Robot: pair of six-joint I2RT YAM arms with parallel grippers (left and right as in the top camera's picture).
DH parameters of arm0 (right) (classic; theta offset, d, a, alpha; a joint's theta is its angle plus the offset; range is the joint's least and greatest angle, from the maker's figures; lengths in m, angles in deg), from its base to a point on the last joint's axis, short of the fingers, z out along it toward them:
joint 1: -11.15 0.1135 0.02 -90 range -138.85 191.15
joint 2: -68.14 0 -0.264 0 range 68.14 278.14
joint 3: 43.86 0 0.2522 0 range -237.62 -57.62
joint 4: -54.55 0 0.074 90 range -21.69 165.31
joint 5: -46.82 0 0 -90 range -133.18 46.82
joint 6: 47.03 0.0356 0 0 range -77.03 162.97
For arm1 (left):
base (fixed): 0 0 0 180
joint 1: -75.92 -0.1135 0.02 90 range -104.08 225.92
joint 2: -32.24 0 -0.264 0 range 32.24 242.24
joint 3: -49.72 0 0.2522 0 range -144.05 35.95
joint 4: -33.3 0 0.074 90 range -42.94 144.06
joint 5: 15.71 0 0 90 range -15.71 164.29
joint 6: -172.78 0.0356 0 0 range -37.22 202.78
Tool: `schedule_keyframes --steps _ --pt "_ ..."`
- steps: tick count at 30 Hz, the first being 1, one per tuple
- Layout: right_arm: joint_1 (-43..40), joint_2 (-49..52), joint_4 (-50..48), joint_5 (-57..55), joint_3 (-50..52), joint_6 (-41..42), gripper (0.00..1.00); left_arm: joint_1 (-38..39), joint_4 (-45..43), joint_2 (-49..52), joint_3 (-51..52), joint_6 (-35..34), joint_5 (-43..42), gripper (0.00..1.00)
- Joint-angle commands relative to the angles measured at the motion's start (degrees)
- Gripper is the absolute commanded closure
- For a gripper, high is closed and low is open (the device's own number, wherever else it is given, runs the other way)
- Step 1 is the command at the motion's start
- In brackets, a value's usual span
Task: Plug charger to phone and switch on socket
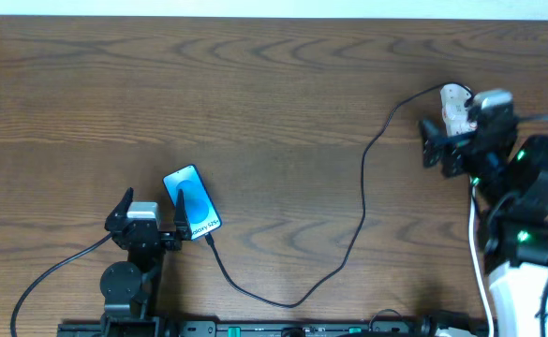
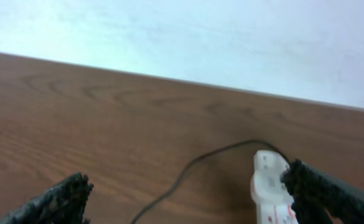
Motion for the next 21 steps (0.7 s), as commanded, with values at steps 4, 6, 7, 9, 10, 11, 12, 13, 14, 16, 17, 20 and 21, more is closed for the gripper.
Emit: schedule_keyframes --steps 4,6,7,9,10,11,12,13,14,16,17,20,21 --pt "3.1 -10.5 -11.2 0.3 14.4 -0.4 0.01 -0.2 2.1 -0.3 0.9 0.0 -1.1 0.11" --pt "3.5 -13.0 -14.8 0.3 18.3 -0.4 0.01 -0.2 2.1 -0.3 0.9 0.0 -1.1 0.11" --pt "3.8 -14.4 -16.3 0.3 20.2 -0.4 0.01 -0.2 2.1 -0.3 0.9 0.0 -1.1 0.11" --pt "4.3 -16.9 -18.7 0.3 23.3 -0.4 0.01 -0.2 2.1 -0.3 0.9 0.0 -1.1 0.11" --pt "4.6 -18.2 -19.9 0.3 25.0 -0.4 0.01 -0.2 2.1 -0.3 0.9 0.0 -1.1 0.11" --pt "4.8 -19.3 -20.7 0.3 26.3 -0.4 0.01 -0.2 2.1 -0.3 0.9 0.0 -1.1 0.11" --pt "5.0 -20.5 -21.5 0.3 27.7 -0.4 0.01 -0.2 2.1 -0.3 0.9 0.0 -1.1 0.11" --pt "5.2 -21.8 -22.3 0.3 29.2 -0.4 0.01 -0.2 2.1 -0.3 0.9 0.0 -1.1 0.11" --pt "5.4 -22.9 -23.0 0.3 30.4 -0.4 0.01 -0.2 2.1 -0.3 0.9 0.0 -1.1 0.11" --pt "5.5 -25.4 -24.2 0.3 33.0 -0.4 0.01 -0.2 2.1 -0.3 0.9 0.0 -1.1 0.11" --pt "5.5 -26.2 -24.7 0.3 34.0 -0.4 0.01 -0.2 2.1 -0.3 0.9 0.0 -1.1 0.11" --pt "5.5 -28.9 -26.7 0.3 36.9 -0.4 0.01 -0.2 2.1 -0.3 0.9 0.0 -1.1 0.11" --pt "5.5 -29.8 -27.2 0.3 37.7 -0.4 0.01 -0.2 2.1 -0.3 0.9 0.0 -1.1 0.11"
